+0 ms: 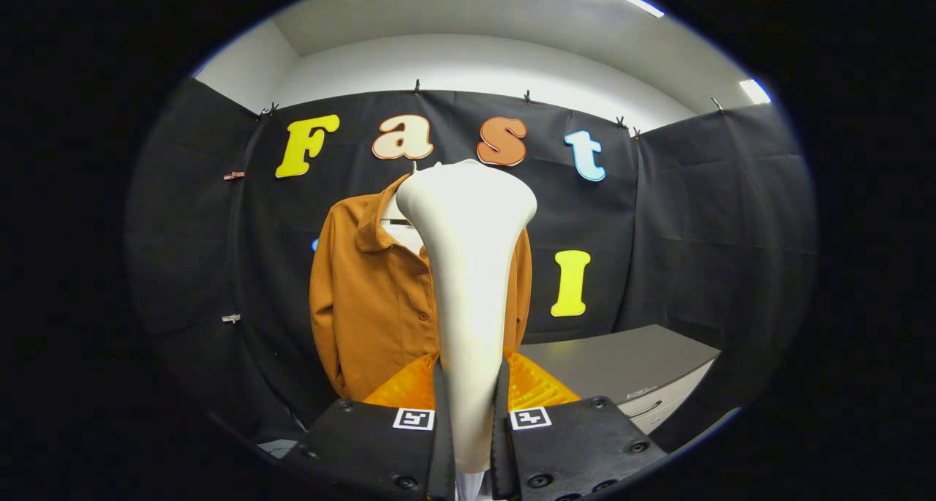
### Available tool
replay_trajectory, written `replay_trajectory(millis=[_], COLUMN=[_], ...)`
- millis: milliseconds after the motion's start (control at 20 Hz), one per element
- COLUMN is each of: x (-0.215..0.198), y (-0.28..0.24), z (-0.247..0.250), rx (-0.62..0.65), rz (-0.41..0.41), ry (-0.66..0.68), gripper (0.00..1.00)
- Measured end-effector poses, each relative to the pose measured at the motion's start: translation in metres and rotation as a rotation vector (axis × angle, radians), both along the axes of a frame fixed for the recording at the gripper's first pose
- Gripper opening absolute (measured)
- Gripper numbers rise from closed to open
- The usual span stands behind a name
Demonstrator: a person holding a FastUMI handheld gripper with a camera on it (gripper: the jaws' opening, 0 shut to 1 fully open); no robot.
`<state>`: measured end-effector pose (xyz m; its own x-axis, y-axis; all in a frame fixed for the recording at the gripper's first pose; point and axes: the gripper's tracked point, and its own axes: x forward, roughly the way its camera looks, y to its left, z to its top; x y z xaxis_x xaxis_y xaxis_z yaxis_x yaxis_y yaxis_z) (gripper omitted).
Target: Iron the clothes twice with a garment steamer, once on the left side and once on the right side.
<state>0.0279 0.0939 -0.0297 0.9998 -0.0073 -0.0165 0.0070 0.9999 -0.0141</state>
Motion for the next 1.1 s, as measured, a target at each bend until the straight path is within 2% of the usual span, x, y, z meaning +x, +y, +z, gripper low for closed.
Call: replay_trajectory(millis=[1100], x=[-0.011], y=[-0.015], z=[0.014], rx=[-0.007], rz=[0.001], ry=[-0.019], gripper=[0.23])
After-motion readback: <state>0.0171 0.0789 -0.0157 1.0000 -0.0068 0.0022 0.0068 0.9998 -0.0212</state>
